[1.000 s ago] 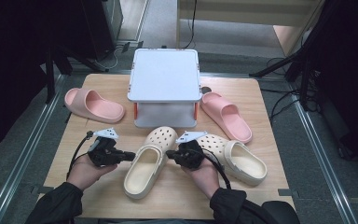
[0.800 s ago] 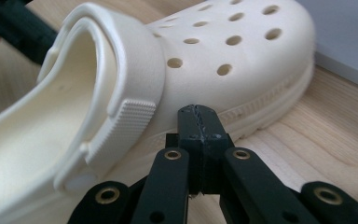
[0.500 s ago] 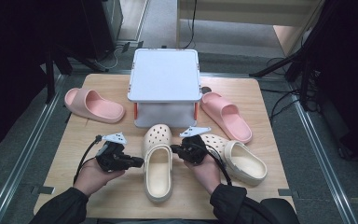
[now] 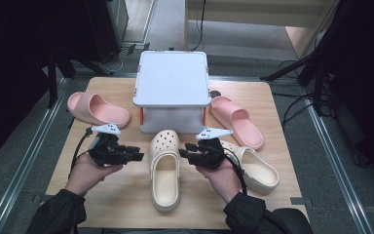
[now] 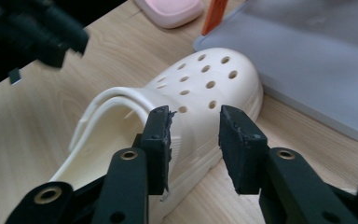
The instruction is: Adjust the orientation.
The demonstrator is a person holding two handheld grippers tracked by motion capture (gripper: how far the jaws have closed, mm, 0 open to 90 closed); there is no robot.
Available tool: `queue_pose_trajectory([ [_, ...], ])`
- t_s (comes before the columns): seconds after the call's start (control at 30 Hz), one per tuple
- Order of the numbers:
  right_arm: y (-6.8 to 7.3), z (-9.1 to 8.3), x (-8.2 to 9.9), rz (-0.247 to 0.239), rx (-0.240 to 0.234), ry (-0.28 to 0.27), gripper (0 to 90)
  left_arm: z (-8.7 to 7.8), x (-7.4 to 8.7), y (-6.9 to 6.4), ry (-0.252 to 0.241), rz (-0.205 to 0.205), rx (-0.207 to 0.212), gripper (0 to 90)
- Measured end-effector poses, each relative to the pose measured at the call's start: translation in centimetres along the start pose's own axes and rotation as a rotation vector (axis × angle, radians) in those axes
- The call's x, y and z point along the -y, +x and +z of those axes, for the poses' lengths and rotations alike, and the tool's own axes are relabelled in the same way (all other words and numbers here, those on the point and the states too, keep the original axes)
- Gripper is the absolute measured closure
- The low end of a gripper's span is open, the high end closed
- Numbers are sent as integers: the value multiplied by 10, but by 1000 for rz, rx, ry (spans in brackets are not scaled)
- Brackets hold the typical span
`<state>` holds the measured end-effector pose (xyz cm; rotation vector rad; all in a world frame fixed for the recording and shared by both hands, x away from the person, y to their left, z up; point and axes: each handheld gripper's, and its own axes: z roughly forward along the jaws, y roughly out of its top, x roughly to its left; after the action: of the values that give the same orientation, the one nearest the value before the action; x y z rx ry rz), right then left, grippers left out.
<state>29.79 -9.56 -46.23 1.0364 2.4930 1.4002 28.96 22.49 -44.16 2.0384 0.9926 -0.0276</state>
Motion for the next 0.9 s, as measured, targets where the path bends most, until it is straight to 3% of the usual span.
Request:
queue_pose_trajectory([
  [0.1, 5, -3, 1, -3, -11, 4, 617, -5, -8, 2, -13, 1, 14, 663],
  [0.23, 16, -2, 7, -19, -26, 32, 568, -15, -30, 6, -29, 28, 1, 699],
  [0.43, 24, 6, 13, -27, -45, 78, 567, -18, -50, 16, -33, 34, -14, 770],
  [0.77, 25, 9, 20, -6, -21, 91, 540, -21, -86, 35, -52, 44, -33, 871],
  [0.9, 26, 9, 22, -1, -6, 84, 513, -17, -101, 41, -33, 58, -38, 876],
])
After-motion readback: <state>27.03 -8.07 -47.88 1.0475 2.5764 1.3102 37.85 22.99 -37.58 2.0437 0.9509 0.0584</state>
